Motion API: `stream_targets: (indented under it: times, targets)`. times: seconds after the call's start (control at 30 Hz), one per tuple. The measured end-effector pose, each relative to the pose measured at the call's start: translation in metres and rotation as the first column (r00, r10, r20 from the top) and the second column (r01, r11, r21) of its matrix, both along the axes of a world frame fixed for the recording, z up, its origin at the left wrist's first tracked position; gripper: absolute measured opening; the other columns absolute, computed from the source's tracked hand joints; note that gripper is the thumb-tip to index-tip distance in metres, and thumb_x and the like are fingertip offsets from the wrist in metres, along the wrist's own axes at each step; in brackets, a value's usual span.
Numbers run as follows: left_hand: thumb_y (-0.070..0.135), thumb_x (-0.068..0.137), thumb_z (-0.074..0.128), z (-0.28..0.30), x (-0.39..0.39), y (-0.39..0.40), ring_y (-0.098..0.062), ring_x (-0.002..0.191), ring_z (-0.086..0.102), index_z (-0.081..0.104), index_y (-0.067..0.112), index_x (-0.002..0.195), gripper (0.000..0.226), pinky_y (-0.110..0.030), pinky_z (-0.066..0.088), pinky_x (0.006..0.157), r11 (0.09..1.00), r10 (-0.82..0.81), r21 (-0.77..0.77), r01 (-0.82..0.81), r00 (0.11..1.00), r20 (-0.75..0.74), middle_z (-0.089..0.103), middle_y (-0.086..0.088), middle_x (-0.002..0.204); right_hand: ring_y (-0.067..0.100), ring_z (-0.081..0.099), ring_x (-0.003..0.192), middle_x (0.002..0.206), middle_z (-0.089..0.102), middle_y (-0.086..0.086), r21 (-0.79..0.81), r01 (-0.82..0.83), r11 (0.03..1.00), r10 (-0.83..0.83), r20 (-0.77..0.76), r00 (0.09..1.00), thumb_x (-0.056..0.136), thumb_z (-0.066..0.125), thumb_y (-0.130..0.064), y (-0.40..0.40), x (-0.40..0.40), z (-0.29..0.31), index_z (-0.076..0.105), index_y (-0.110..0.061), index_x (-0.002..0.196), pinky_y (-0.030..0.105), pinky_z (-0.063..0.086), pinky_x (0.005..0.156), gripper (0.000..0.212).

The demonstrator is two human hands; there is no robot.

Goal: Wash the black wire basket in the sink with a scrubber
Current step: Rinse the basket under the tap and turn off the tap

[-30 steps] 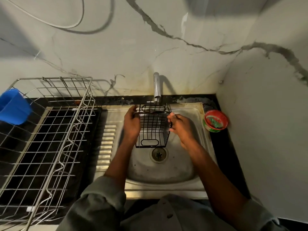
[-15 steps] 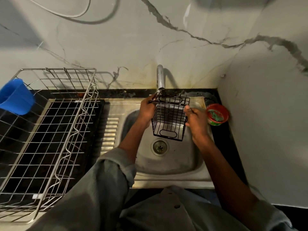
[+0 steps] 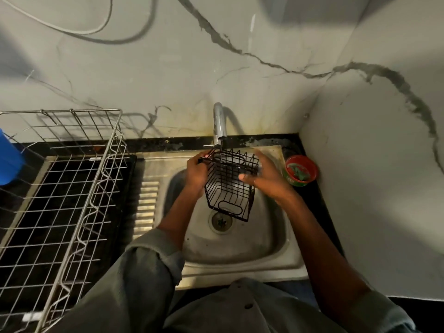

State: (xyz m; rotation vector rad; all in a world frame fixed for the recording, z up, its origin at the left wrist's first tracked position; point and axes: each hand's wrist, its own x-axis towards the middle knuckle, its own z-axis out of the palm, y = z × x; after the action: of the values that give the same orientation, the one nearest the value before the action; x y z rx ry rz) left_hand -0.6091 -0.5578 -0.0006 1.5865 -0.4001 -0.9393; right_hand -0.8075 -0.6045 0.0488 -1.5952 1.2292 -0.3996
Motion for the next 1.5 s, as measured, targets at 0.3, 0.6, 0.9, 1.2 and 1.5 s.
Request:
stream_targets:
  times: [0.3, 0.6, 0.9, 1.2, 1.5]
  targets:
    - [0.015, 0.101, 0.065, 0.007, -0.001, -0.040, -0.015, 0.096, 0.076, 0.078, 0.023, 0.110, 0.018, -0.025, 0.060, 0.074, 0.966, -0.258, 0.007, 0.258, 0.966, -0.034, 0.080, 0.000, 0.102, 0.021, 0.061, 0.114, 0.144, 0.045, 0.008, 0.227, 0.020, 0.974, -0.023, 0.013, 1.000, 0.069, 0.089, -0.001, -0.018, -0.016, 0.002, 0.027, -0.037, 0.157, 0.036, 0.063, 0.078, 0.113]
    - [-0.004, 0.101, 0.053, 0.001, -0.009, -0.034, -0.018, 0.097, 0.066, 0.070, 0.024, 0.106, 0.033, -0.027, 0.058, 0.079, 0.988, -0.152, 0.000, 0.152, 0.987, -0.048, 0.071, -0.004, 0.113, 0.023, 0.073, 0.091, 0.114, 0.065, 0.002, 0.146, 0.075, 0.987, -0.069, -0.047, 0.997, 0.062, 0.087, -0.022, -0.007, -0.008, -0.012, 0.045, -0.027, 0.135, 0.039, 0.065, 0.067, 0.085]
    - [0.010, 0.107, 0.052, 0.000, -0.033, 0.000, -0.025, 0.106, 0.073, 0.071, 0.022, 0.105, 0.022, -0.042, 0.060, 0.094, 0.998, -0.063, -0.025, 0.062, 0.998, -0.029, 0.077, -0.006, 0.107, 0.017, 0.075, 0.090, 0.103, 0.073, -0.007, 0.056, 0.281, 0.958, -0.283, 0.021, 0.959, 0.048, 0.086, -0.049, 0.019, -0.002, -0.025, 0.054, -0.032, 0.123, 0.043, 0.064, 0.075, 0.083]
    - [-0.004, 0.101, 0.050, 0.005, -0.014, 0.017, -0.024, 0.091, 0.072, 0.071, 0.013, 0.102, 0.027, -0.025, 0.058, 0.078, 0.999, 0.033, 0.000, -0.033, 0.987, 0.159, 0.076, -0.008, 0.093, 0.018, 0.068, 0.095, 0.104, 0.061, -0.010, -0.037, 0.240, 0.970, -0.240, -0.008, 0.971, 0.041, 0.084, -0.060, 0.030, 0.012, -0.023, 0.044, -0.039, 0.122, 0.044, 0.064, 0.071, 0.093]
    - [0.008, 0.107, 0.049, 0.000, -0.010, 0.023, -0.032, 0.104, 0.073, 0.071, 0.005, 0.118, 0.026, -0.024, 0.052, 0.076, 0.999, -0.011, 0.040, 0.008, 0.997, 0.077, 0.076, -0.019, 0.109, 0.018, 0.062, 0.107, 0.124, 0.061, 0.000, -0.132, 0.268, 0.954, -0.271, -0.004, 0.963, 0.055, 0.092, -0.046, 0.031, 0.010, -0.004, 0.036, -0.022, 0.151, 0.041, 0.061, 0.086, 0.114]
